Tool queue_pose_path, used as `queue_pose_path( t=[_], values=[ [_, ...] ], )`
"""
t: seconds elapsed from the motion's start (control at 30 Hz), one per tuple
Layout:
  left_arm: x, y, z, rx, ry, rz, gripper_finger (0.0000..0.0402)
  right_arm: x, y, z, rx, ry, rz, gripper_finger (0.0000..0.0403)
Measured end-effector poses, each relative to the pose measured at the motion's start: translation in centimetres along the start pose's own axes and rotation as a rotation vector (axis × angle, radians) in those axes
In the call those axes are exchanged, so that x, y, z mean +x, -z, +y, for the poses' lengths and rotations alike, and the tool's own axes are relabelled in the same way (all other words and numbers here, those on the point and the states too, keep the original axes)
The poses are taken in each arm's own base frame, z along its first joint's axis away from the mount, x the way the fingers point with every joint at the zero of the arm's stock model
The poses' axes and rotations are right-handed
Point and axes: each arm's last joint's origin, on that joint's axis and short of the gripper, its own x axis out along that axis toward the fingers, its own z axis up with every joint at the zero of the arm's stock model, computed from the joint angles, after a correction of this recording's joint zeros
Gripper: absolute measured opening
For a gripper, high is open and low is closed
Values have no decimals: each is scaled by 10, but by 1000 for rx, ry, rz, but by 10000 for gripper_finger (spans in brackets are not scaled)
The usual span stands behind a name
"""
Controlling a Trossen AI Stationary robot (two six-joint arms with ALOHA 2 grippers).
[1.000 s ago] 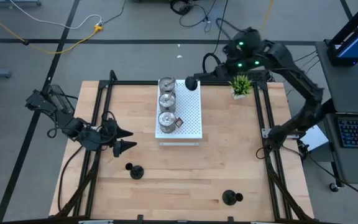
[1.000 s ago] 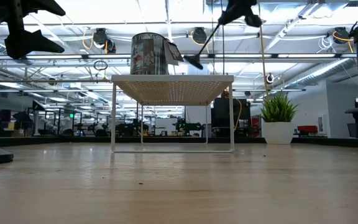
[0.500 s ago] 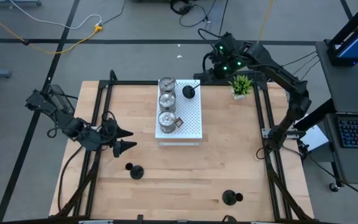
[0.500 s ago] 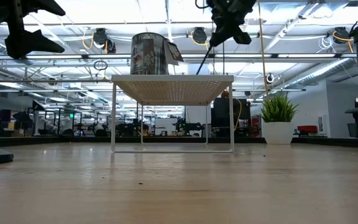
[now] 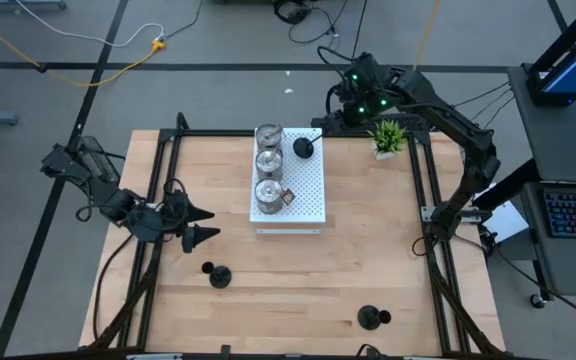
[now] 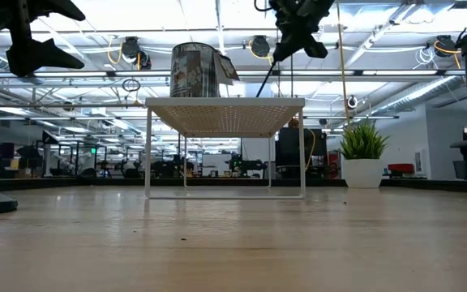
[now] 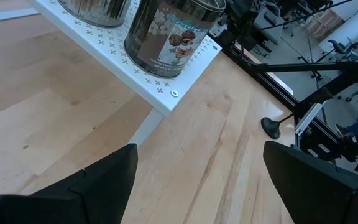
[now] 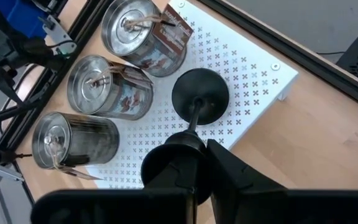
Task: Pick & Place candle stick holders
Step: Put the top black candle holder on the shelf
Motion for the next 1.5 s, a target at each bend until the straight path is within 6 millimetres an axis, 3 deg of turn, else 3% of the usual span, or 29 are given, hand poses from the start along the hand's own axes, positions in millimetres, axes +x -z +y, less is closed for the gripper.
queue_pose_path(
  t=[0.73,1.5],
  values=[
    [0,0,0,0,0,0,351,0,0,-1,-6,24,-8,9],
    [0,0,0,-1,0,0,351,0,-3,0,-21,12,-42,37]
  ],
)
